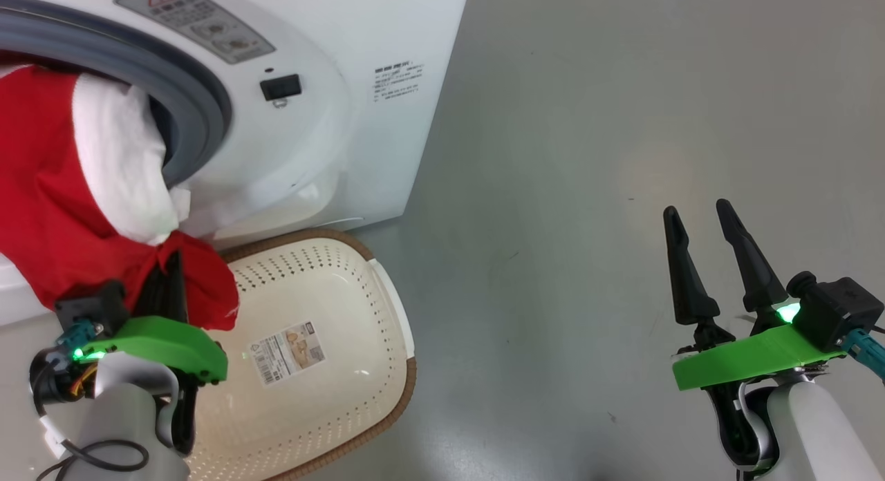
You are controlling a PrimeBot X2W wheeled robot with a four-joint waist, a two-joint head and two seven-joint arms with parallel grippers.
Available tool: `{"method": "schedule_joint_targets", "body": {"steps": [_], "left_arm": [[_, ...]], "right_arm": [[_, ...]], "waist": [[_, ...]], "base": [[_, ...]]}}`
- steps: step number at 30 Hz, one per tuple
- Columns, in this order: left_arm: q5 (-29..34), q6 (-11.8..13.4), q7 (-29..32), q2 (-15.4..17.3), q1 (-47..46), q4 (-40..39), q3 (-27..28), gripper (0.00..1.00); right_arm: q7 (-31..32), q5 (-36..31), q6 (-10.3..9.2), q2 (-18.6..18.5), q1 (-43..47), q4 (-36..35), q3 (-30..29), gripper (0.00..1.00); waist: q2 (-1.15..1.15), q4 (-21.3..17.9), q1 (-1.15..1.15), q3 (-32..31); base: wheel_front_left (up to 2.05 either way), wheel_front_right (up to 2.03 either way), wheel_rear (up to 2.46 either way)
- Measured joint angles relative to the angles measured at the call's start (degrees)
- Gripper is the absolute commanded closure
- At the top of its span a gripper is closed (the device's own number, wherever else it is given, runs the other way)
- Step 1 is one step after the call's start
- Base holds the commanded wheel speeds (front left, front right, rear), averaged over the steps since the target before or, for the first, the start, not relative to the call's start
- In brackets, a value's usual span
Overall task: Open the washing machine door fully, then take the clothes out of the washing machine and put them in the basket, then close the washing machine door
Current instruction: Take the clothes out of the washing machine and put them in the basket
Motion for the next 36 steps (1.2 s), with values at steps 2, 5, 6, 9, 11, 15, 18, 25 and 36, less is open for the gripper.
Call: {"method": "schedule_joint_targets", "body": {"steps": [2,5,6,9,11,15,18,25,36], "left_arm": [[0.1,0.0,0.0,0.1,-0.4,0.2,0.1,0.3],[0.1,0.0,0.0,0.1,-0.5,0.3,0.1,0.03],[0.1,0.0,0.0,0.1,-0.5,0.3,0.1,0.0],[0.1,0.0,0.0,0.0,-0.5,0.2,0.0,0.0],[0.0,0.0,0.0,0.0,-0.5,0.1,-0.1,0.0],[-0.3,0.0,0.0,-0.5,-0.4,-1.2,-0.6,0.0],[-0.4,0.0,0.0,-1.1,-0.1,-2.8,-1.2,0.0],[0.7,0.0,0.0,-1.7,4.5,-7.8,-1.5,0.0],[0.6,0.0,0.0,-2.0,8.0,-13.9,-0.8,0.0]], "right_arm": [[0.0,0.3,0.0,0.0,-0.1,0.0,0.0,0.0],[0.0,0.4,0.0,0.0,-0.5,0.0,0.0,0.0],[0.0,0.4,0.0,0.0,-0.9,0.0,0.0,0.0],[0.0,0.4,0.0,0.0,-1.2,0.0,0.0,0.0],[0.0,0.4,0.0,0.0,-1.2,0.0,0.0,0.0],[0.0,0.3,0.0,0.0,-1.2,0.1,-0.1,0.0],[0.0,0.1,0.0,0.0,-1.2,0.2,0.0,0.0],[0.0,-0.3,0.0,-0.2,-0.7,0.5,0.3,0.0],[0.0,-0.3,0.0,-1.2,0.1,0.7,0.7,0.0]], "waist": [[0.0,0.0,0.0,0.3],[0.0,0.2,0.0,0.2],[0.0,0.3,0.0,0.2],[0.0,0.7,0.0,-0.1],[0.0,1.0,0.0,-0.4],[0.0,1.8,0.0,-1.0],[0.0,2.4,0.0,-1.8],[0.0,4.0,0.0,-4.0],[0.0,6.9,0.0,-6.9]], "base": [[0.0,0.0,0.0],[0.0,0.0,0.0],[0.0,0.0,0.0],[0.0,0.0,0.0],[0.0,0.0,0.0],[0.0,0.0,0.0],[0.0,0.0,0.0],[0.0,0.0,0.0],[0.0,0.0,0.0]]}}
